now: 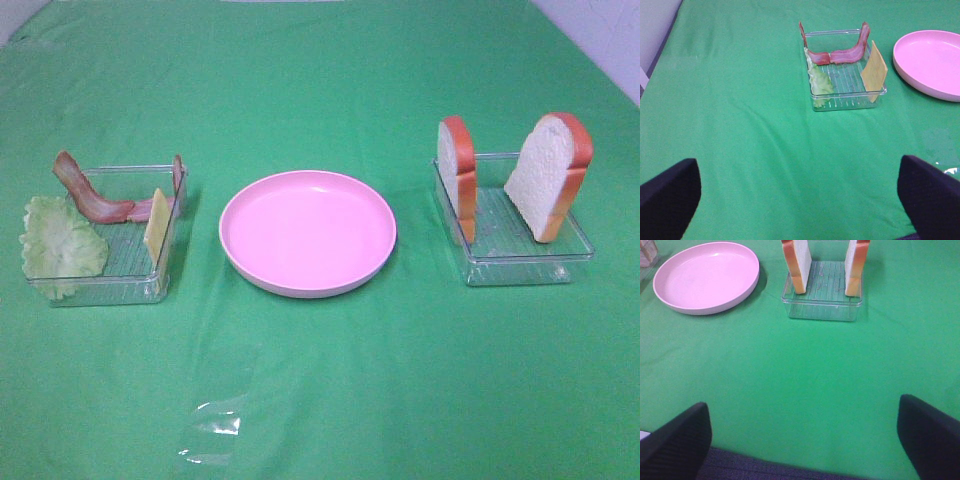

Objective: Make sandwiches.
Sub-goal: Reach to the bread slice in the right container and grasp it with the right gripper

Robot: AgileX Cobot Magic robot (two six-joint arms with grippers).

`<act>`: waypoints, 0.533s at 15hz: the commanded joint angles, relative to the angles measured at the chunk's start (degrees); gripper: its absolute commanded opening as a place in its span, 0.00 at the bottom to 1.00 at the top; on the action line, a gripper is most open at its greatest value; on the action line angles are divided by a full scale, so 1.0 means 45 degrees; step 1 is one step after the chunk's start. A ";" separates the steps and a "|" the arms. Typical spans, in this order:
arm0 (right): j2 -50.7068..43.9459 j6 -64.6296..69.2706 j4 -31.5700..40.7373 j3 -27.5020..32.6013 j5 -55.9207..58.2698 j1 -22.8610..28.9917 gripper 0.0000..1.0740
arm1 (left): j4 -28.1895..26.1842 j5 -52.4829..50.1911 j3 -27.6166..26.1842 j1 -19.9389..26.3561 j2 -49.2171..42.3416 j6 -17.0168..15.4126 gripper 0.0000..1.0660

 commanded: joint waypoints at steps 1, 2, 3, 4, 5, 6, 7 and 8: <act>-0.0013 0.0153 0.0038 0.0051 -0.0051 0.0013 0.90 | -0.0115 -0.0038 0.0025 0.0038 -0.0140 0.0025 0.94; -0.0013 0.0153 0.0038 0.0051 -0.0051 0.0013 0.90 | -0.0115 -0.0038 0.0025 0.0038 -0.0140 0.0025 0.94; -0.0013 0.0153 0.0038 0.0051 -0.0051 0.0013 0.90 | -0.0115 -0.0038 0.0025 0.0038 -0.0140 0.0025 0.94; -0.0013 0.0153 0.0038 0.0051 -0.0051 0.0013 0.90 | -0.0115 -0.0038 0.0025 0.0038 -0.0140 0.0025 0.94; -0.0013 0.0153 0.0038 0.0051 -0.0051 0.0013 0.90 | -0.0115 -0.0038 0.0025 0.0038 -0.0140 0.0025 0.94; -0.0013 0.0178 0.0051 0.0051 -0.0051 0.0013 0.90 | -0.0115 -0.0038 0.0025 0.0038 -0.0140 0.0025 0.94; -0.0013 0.0229 0.0076 0.0051 -0.0089 0.0013 0.90 | -0.0115 -0.0038 0.0025 0.0038 -0.0140 0.0025 0.94; 0.0076 0.0318 0.0051 -0.0064 -0.0255 0.0013 0.90 | -0.0115 -0.0038 0.0025 0.0038 -0.0140 0.0025 0.94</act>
